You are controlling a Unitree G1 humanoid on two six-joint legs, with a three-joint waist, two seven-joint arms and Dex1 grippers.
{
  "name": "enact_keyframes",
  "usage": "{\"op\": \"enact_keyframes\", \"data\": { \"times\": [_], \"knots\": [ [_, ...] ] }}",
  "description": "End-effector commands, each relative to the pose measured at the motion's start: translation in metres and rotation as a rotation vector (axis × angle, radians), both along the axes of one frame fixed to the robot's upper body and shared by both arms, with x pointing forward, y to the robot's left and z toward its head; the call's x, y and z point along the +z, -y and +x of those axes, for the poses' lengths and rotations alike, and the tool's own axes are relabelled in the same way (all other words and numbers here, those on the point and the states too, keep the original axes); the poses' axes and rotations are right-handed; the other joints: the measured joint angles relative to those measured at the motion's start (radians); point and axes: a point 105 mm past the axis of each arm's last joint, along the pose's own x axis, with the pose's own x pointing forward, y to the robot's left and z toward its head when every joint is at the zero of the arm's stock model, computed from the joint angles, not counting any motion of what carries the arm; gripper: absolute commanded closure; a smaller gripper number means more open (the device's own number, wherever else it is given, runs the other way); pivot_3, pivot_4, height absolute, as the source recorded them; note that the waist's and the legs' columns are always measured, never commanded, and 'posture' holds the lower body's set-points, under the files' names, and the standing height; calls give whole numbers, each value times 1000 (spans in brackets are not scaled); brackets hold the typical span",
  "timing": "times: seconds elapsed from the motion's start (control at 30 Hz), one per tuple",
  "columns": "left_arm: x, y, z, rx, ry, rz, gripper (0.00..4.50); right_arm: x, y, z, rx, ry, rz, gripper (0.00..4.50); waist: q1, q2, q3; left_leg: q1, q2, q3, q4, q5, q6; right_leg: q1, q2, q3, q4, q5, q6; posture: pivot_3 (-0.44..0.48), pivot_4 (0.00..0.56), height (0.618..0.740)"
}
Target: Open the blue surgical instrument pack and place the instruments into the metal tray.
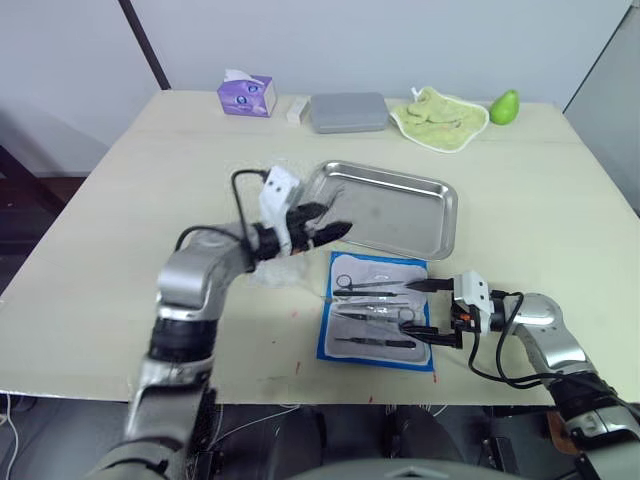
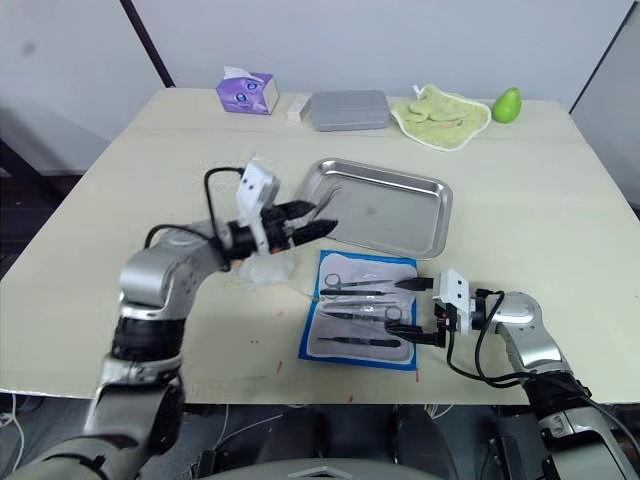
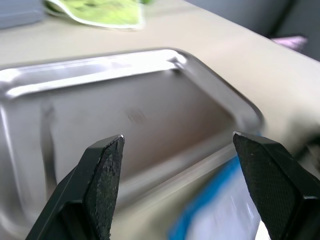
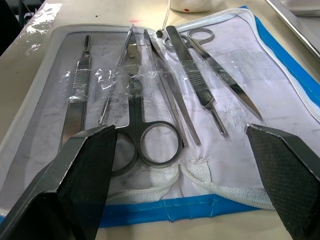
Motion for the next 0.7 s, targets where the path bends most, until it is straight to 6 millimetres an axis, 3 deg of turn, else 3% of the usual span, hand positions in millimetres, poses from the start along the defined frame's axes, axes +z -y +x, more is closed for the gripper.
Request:
{"op": "enact_keyframes", "data": {
  "times": [0.03, 0.13, 0.27, 0.43, 0.6, 0.7],
  "knots": [
    [24, 0, -26, -225, 127, -11, 826, -34, 11, -11, -45, -138, -86, 0, 1, 0, 0, 0, 0, 0, 0, 0, 1, 0, 0, 0, 0, 0, 0, 0, 150, 740],
    [19, -14, -39, -328, 122, 36, 22, -33, 10, -11, -39, -142, -79, 0, -1, 0, 0, 0, 0, 0, 0, -1, 1, 0, 0, 0, 0, 0, 0, 0, 150, 740],
    [12, -31, -46, -380, 123, 85, 22, -33, 10, -11, -36, -142, -76, 0, 0, 0, 0, 0, 0, 0, 0, -1, 1, 0, 0, 0, 0, 0, 0, 0, 150, 740],
    [12, -73, -57, -387, 93, 164, 22, -32, 12, -10, -41, -138, -79, 0, -3, 0, 0, 0, 0, 0, 0, -1, 2, -1, 0, 1, 0, 0, 0, 0, 150, 740],
    [12, -84, -60, -407, 75, 200, 22, -30, 14, -10, -42, -136, -80, 0, 7, 0, 1, 0, 0, 2, -2, -1, 2, -1, -1, 0, -1, -1, -1, 0, 150, 740],
    [12, -76, -58, -432, 87, 218, 22, -29, 16, -10, -43, -134, -82, 0, 10, 0, 1, 0, 0, 2, -2, -1, 2, -1, 0, 0, -1, -1, -2, 0, 150, 740]
  ]
}}
